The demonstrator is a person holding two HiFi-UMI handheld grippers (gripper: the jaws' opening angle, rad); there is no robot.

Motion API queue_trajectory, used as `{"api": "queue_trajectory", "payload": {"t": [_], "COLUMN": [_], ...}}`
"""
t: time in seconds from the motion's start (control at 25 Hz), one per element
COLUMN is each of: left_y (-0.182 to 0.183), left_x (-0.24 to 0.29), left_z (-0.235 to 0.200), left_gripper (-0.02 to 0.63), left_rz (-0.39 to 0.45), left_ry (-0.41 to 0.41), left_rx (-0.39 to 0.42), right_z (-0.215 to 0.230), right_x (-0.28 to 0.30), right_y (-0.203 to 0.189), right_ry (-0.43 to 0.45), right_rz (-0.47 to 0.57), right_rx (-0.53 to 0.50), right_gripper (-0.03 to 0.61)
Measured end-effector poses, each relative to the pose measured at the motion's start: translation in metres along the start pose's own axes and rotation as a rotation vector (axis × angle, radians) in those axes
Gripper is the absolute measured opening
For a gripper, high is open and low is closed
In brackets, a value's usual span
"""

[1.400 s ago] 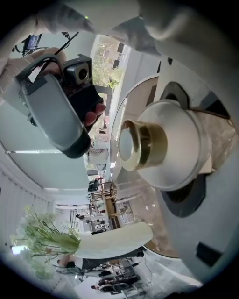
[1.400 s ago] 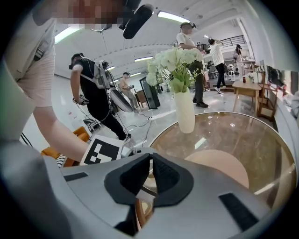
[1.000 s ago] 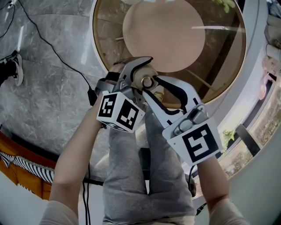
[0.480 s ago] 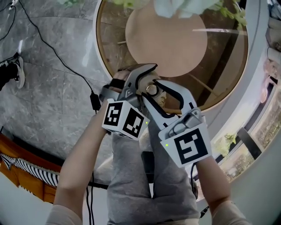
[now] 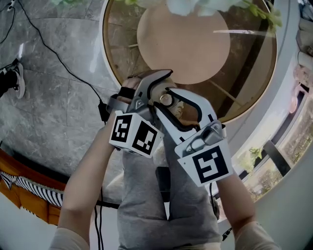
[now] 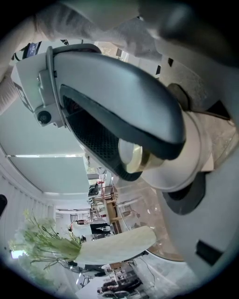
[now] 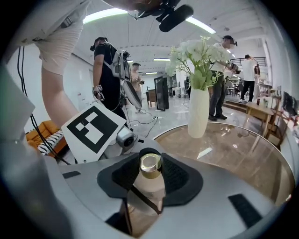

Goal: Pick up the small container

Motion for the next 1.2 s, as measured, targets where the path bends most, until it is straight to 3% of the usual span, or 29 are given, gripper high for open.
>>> {"api": "queue_trajectory", "payload": {"t": [0.4,0.8,1.2], "left_y": [0.000,0.007,0.060], "left_x": [0.000,-0.009,-0.068], "left_z": [-0.003,-0.008,-0.032], "left_gripper": [0.348,0.348,0.348], "left_rz": [0.002,-0.026,-0.011], "left_ry": [0.001,-0.017,0.006], "left_rx": [-0.027,-0.069,-0.078], "right_z": [0.001,0.004,0.008], "right_x": [0.001,-0.005,-0.061], "right_y": [-0.005,0.005,0.066], "right_ry": [-0.019,0.005,0.013], "right_rz": [0.161,0.149,0.169], "right_rx": [-0.013,-0.023,-0.056], "right_gripper": [0.140,0.140,0.140]}}
Point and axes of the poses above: the fingertips, and each gripper's own axes: x forward along the fingers, z to its right, y out of its top, the point moved 4 cm from there along -x, backward along the fingers, and after that the axes turned 15 degrees about -z, right-handed, at the moved point
